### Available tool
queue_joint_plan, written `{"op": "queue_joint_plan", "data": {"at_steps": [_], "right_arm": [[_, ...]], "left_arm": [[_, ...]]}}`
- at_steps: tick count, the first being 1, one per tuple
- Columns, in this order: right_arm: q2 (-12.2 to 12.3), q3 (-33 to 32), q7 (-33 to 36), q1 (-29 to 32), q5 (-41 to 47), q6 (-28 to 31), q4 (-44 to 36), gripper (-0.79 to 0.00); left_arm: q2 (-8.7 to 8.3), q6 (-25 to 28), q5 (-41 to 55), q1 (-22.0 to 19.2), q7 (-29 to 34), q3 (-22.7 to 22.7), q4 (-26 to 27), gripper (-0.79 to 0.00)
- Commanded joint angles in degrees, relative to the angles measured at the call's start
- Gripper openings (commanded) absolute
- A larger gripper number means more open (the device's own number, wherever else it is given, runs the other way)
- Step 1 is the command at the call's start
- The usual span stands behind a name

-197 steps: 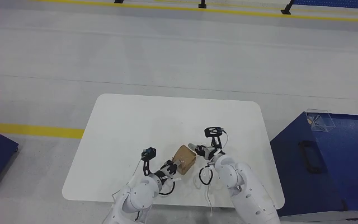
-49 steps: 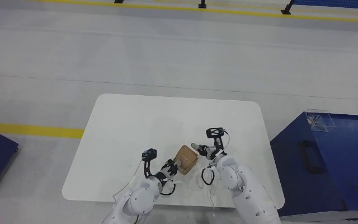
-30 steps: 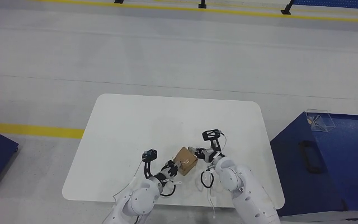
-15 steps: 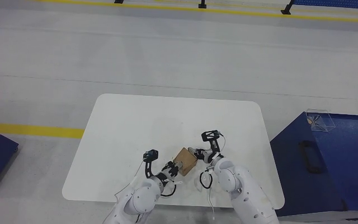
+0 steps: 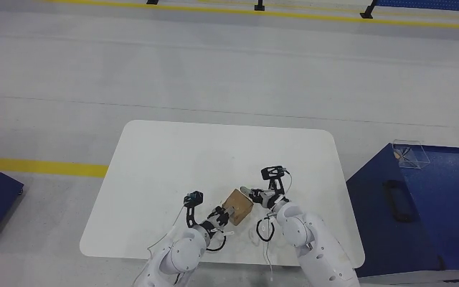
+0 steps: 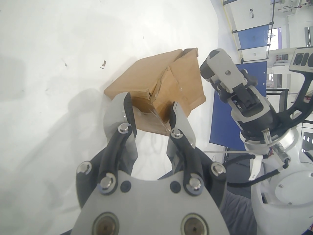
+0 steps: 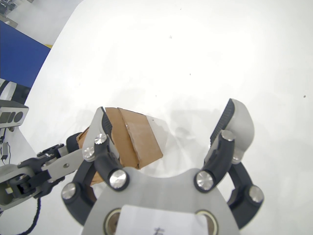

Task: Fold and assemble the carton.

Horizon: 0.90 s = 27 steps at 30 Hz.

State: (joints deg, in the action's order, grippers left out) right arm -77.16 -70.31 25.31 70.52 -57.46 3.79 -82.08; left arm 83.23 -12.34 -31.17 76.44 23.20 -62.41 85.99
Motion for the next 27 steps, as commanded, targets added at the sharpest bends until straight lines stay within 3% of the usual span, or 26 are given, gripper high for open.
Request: {"op": "queue_joint_plan", "data": {"at_steps": [1,19,22,23,24,27], "right_arm": [[0.1,0.28,1.19,-0.01,-0.8,0.56,-0.04,0.0],[-0.51,2.33,2.94,-3.28,-1.31,-4.53,3.13,0.0],[-0.46,1.64,2.85,-3.17,-0.4,-4.91,2.7,0.0],[-0.45,1.38,2.58,-3.05,0.09,-4.82,2.45,0.0],[-0.42,1.01,2.2,-2.85,0.61,-4.75,2.22,0.0],[-0.29,-0.02,2.03,-2.47,1.83,-4.64,1.71,0.0]], "left_arm": [[-0.04,-0.02,0.03,0.03,0.0,0.01,0.06,-0.542],[-0.49,1.25,0.35,0.35,-0.62,-0.47,1.02,-0.545],[-0.74,3.3,0.74,1.37,-2.11,-1.5,2.55,-0.508],[-0.88,4.57,0.41,1.87,-2.86,-1.83,3.4,-0.437],[-1.06,6.51,-0.53,2.57,-4.03,-2.11,4.34,-0.015],[-1.56,11.73,-4.2,4.59,-7.58,-2.53,6.65,0.0]]}}
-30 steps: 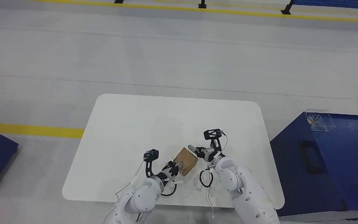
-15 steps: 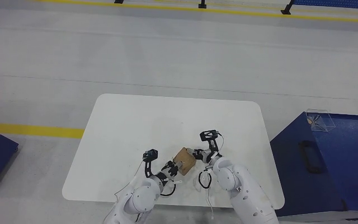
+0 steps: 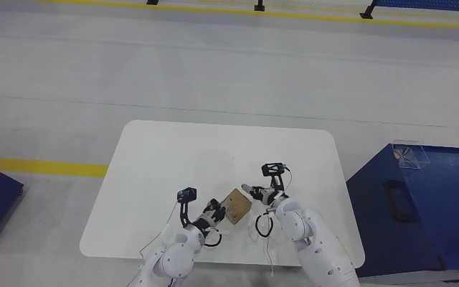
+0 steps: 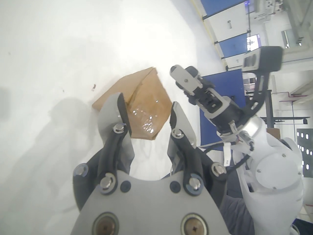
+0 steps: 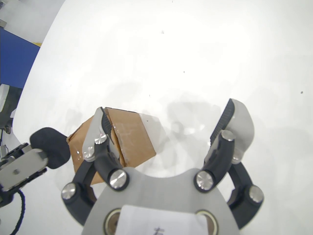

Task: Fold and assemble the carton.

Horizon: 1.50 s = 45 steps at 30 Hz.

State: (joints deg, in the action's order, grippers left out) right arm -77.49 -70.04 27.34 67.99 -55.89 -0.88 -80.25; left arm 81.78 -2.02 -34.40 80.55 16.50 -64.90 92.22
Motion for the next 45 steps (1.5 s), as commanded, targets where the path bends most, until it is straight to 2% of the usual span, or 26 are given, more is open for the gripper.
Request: {"op": "queue_joint_plan", "data": {"at_steps": [1,7,9,10,13,15,17,19,23,30,32,33,34,35,37,45], "right_arm": [[0.08,-0.49,0.14,0.1,0.36,-0.04,-0.11,0.0],[-0.1,0.5,3.07,-2.13,-0.7,-2.44,2.14,0.0],[-0.24,1.28,4.07,-3.29,-1.14,-2.58,3.5,0.0],[-0.32,1.74,4.53,-3.86,-1.3,-2.47,4.29,0.0],[-0.56,2.93,5.92,-5.71,-1.15,-1.16,6.98,0.0],[-0.74,3.66,5.95,-6.84,-1.02,-0.32,8.61,0.0],[-0.89,4.18,5.66,-7.63,-0.53,0.86,9.84,0.0],[-1.04,4.68,5.72,-8.32,0.07,1.93,10.83,0.0],[-1.46,6.1,5.29,-9.41,0.57,2.27,12.66,0.0],[-1.93,7.21,3.38,-10.06,1.27,1.98,14.58,0.0],[-1.89,6.82,2.85,-9.94,1.63,1.9,14.79,0.0],[-1.85,6.48,2.59,-9.86,1.83,1.73,14.84,0.0],[-1.79,6.11,2.3,-9.78,1.96,1.5,14.86,0.0],[-1.71,5.73,2.05,-9.73,1.9,1.27,14.88,0.0],[-1.57,4.99,1.76,-9.46,2.19,1.0,14.77,0.0],[-0.72,0.56,0.62,-8.29,3.43,-1.04,13.07,0.0]], "left_arm": [[-0.11,1.41,-0.97,0.48,-0.87,-0.04,0.42,0.0],[-0.11,1.41,-0.97,0.48,-0.87,-0.04,0.42,0.0],[-0.32,-0.56,-9.49,0.71,-7.59,-0.09,1.23,0.0],[-0.46,0.31,-13.22,0.82,-8.36,0.83,0.94,0.0],[-1.48,8.45,-24.5,-1.26,-6.99,1.32,-1.51,0.0],[-2.41,13.68,-37.41,-2.56,-8.21,2.16,-3.88,0.0],[-3.07,16.61,-46.32,-2.96,-11.43,2.84,-6.2,0.0],[-3.46,17.23,-52.76,-3.0,-15.01,3.62,-7.92,0.0],[-3.66,19.25,-54.1,-3.9,-19.09,3.92,-10.93,0.0],[-2.67,15.76,-55.01,-7.1,-17.96,7.25,-17.04,0.0],[-2.26,15.0,-54.45,-8.09,-18.36,8.3,-18.66,-0.145],[-2.08,14.57,-53.89,-8.42,-18.64,8.58,-19.4,-0.514],[-1.92,14.47,-53.06,-8.66,-18.91,8.82,-19.94,-0.566],[-1.82,14.47,-52.61,-8.91,-19.32,8.96,-20.37,-0.674],[-1.71,14.83,-51.32,-9.1,-19.66,8.93,-21.04,-0.785],[-1.94,17.95,-46.89,-8.15,-18.47,7.65,-19.94,-0.785]]}}
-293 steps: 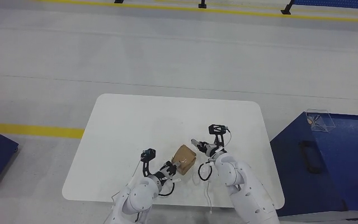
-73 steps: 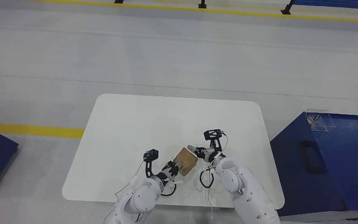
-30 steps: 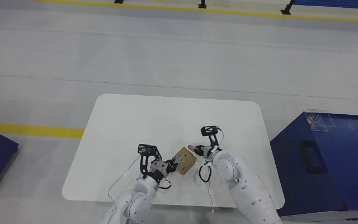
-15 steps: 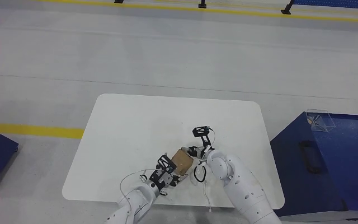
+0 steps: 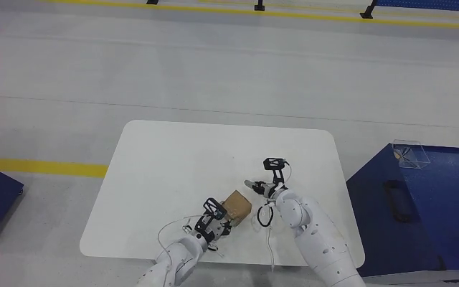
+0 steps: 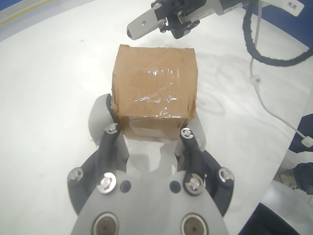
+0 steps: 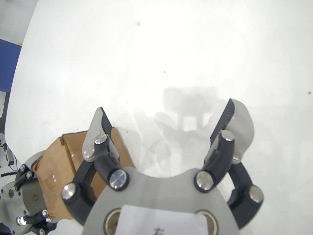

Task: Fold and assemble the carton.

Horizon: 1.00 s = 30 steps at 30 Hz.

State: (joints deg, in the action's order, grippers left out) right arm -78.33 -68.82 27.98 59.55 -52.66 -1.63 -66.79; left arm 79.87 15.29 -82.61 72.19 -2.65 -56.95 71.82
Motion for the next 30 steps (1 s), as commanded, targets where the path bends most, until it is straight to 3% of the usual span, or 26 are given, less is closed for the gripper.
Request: {"op": "queue_joint_plan", "data": {"at_steps": [1,4,7,10,12,13,14,17,22,26,28,30], "right_arm": [[0.24,-1.2,0.0,0.45,0.33,-0.48,-0.94,0.0],[0.63,-3.4,-0.37,1.53,1.17,-1.75,-3.18,0.0],[0.92,-5.64,0.34,2.78,3.92,-2.29,-5.58,0.0],[1.09,-6.14,1.59,3.78,4.63,-2.31,-7.28,0.0],[1.08,-5.73,1.7,4.29,4.42,-2.56,-7.86,0.0],[1.08,-5.49,2.02,4.35,4.25,-2.51,-7.84,0.0],[1.1,-5.32,2.37,4.22,4.0,-2.39,-7.72,0.0],[1.11,-5.13,2.58,4.19,3.85,-2.25,-7.65,0.0],[1.11,-5.13,2.58,4.19,3.85,-2.25,-7.65,0.0],[1.11,-5.13,2.58,4.19,3.85,-2.25,-7.65,0.0],[1.11,-5.13,2.58,4.19,3.85,-2.25,-7.65,0.0],[1.11,-5.13,2.58,4.19,3.85,-2.25,-7.65,0.0]], "left_arm": [[-0.08,1.37,2.32,0.44,1.16,-0.55,1.09,-0.785],[-0.22,3.41,7.02,1.78,2.09,-1.68,3.79,-0.785],[-0.08,5.15,19.68,3.72,5.22,-3.93,7.47,-0.785],[0.4,3.13,39.58,4.95,14.79,-6.2,9.76,-0.785],[0.55,-1.37,51.36,4.41,23.59,-7.79,9.92,-0.785],[0.59,-3.25,55.67,3.91,27.84,-8.11,10.1,-0.48],[0.59,-5.28,59.29,3.51,31.19,-8.58,9.96,0.0],[0.38,-9.06,66.61,1.81,38.16,-10.52,8.34,0.0],[-0.06,-12.34,70.55,1.55,39.54,-12.96,7.44,0.0],[-0.61,-13.02,67.69,3.42,34.35,-14.99,11.21,0.0],[-0.94,-12.0,61.21,5.3,26.59,-15.93,14.76,0.0],[-1.1,-8.33,52.56,7.26,20.08,-14.03,19.55,-0.018]]}}
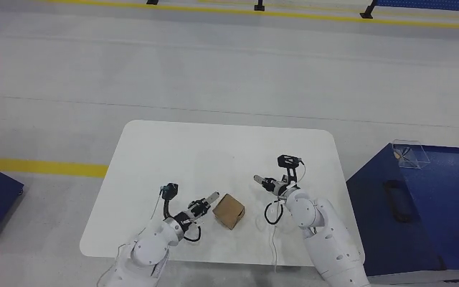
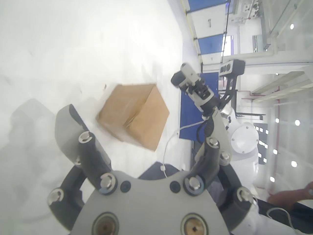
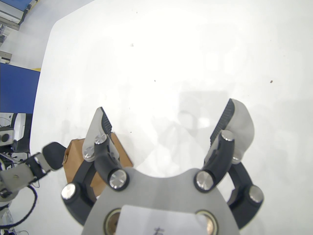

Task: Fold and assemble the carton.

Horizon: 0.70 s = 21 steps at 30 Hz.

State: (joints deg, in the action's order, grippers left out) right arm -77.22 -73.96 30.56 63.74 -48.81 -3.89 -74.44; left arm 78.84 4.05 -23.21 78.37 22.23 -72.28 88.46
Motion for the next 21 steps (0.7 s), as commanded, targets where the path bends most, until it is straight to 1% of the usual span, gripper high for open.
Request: {"op": "queue_joint_plan", "data": {"at_steps": [1,2,3,4,5,7,8,11,12,16,21], "right_arm": [[0.0,0.0,0.0,0.0,0.0,0.0,0.0,0.0],[0.0,0.0,0.0,0.0,0.0,0.0,0.0,0.0],[0.0,0.0,0.0,0.0,0.0,0.0,0.0,0.0],[0.0,0.0,0.0,0.0,0.0,0.0,0.0,0.0],[0.0,0.0,0.0,0.0,0.0,0.0,0.0,0.0],[0.0,0.0,0.0,0.0,0.0,0.0,0.0,0.0],[0.0,0.0,0.0,0.0,0.0,0.0,0.0,0.0],[0.0,0.0,0.0,0.0,0.0,0.0,0.0,0.0],[0.0,0.0,0.0,0.0,0.0,0.0,0.0,0.0],[0.0,0.0,0.0,0.0,0.0,0.0,0.0,0.0],[0.0,0.0,0.0,0.0,0.0,0.0,0.0,0.0]], "left_arm": [[-0.22,4.47,-11.35,2.01,-6.66,2.23,3.87,-0.299],[-0.38,4.56,-18.22,2.32,-8.87,3.36,4.93,-0.462],[-0.48,6.04,-24.75,2.56,-11.1,5.26,6.46,-0.785],[-0.61,6.83,-31.14,2.95,-12.85,6.92,6.72,-0.785],[-0.72,6.04,-38.36,2.8,-14.09,8.51,6.57,-0.785],[-0.57,2.42,-48.47,2.46,-16.99,11.62,5.71,-0.785],[-0.37,0.78,-50.98,2.21,-17.58,13.1,4.93,-0.785],[0.26,-1.16,-52.86,0.6,-16.99,16.01,2.71,-0.785],[0.41,-0.79,-52.72,0.08,-16.48,16.67,1.98,-0.785],[0.83,-1.05,-51.86,-1.38,-14.45,17.7,-0.07,-0.785],[1.07,-1.15,-50.48,-2.34,-12.4,17.72,-1.48,-0.785]]}}
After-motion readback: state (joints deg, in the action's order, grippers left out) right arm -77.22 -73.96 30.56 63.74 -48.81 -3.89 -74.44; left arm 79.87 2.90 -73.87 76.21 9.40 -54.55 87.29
